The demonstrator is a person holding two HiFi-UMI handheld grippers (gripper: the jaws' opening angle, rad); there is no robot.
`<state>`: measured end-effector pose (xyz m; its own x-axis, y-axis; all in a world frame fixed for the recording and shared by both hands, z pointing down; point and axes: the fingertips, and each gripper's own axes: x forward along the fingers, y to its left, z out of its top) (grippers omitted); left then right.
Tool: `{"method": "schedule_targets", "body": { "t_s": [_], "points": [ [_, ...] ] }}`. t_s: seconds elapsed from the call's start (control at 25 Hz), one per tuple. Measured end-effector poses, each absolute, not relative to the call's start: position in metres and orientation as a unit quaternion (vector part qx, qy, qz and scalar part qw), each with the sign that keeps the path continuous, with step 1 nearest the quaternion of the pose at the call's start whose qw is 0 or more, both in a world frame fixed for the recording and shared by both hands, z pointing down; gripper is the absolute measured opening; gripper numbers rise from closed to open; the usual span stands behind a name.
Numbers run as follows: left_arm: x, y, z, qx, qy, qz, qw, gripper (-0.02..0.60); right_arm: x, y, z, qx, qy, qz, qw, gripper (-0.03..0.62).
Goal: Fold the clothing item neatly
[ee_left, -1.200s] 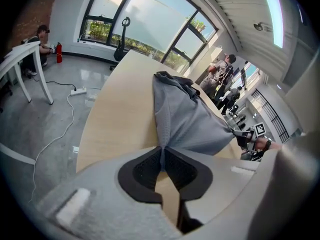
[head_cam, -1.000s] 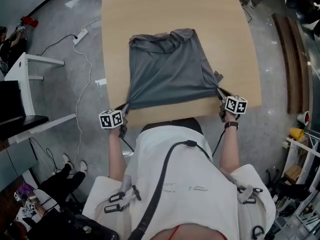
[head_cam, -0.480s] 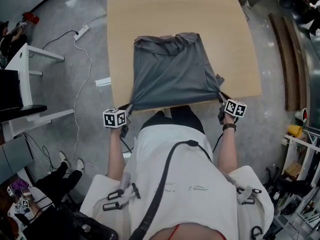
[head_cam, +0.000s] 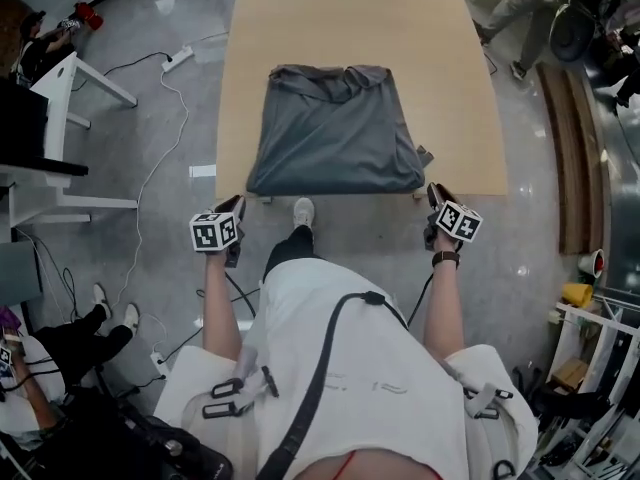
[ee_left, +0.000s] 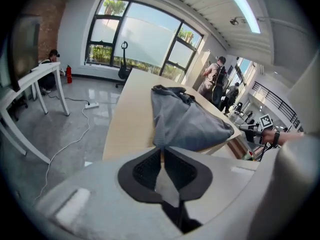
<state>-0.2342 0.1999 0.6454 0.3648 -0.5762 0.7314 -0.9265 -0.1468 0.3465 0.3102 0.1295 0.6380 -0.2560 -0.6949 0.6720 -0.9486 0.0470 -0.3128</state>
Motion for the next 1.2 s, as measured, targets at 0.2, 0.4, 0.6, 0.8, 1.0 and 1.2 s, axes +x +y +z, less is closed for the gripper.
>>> {"method": "schedule_targets", "body": {
  "t_s": [0.2,0.4,0.6,0.8,1.0,1.2],
  "points": [
    [-0.168,0.231,0.591,0.762,-0.509,0.197,0.348,0.002,0.248,0.183,0.590,0.515,-0.800,0.265,0.155,0.005],
    [-0.096,0.248,0.505,0.809,-0.497,0.175,0.259,0.002,0.183,0.238,0.520,0.469,-0.851,0.229,0.062,0.006],
    [-0.041,0.272,0.419,0.840,-0.500,0.129,0.167,0.002,0.123,0.281,0.435,0.418,-0.892,0.168,0.040,0.006],
    [-0.022,0.280,0.376,0.854,-0.501,0.099,0.098,0.002,0.108,0.293,0.377,0.431,-0.895,0.094,0.060,0.006],
    [-0.040,0.292,0.357,0.850,-0.514,0.068,0.096,0.000,0.104,0.299,0.352,0.454,-0.886,0.089,0.038,0.006],
    [-0.075,0.307,0.329,0.849,-0.523,0.051,0.065,0.002,0.072,0.300,0.334,0.465,-0.882,0.080,0.012,0.006]
  ]
}}
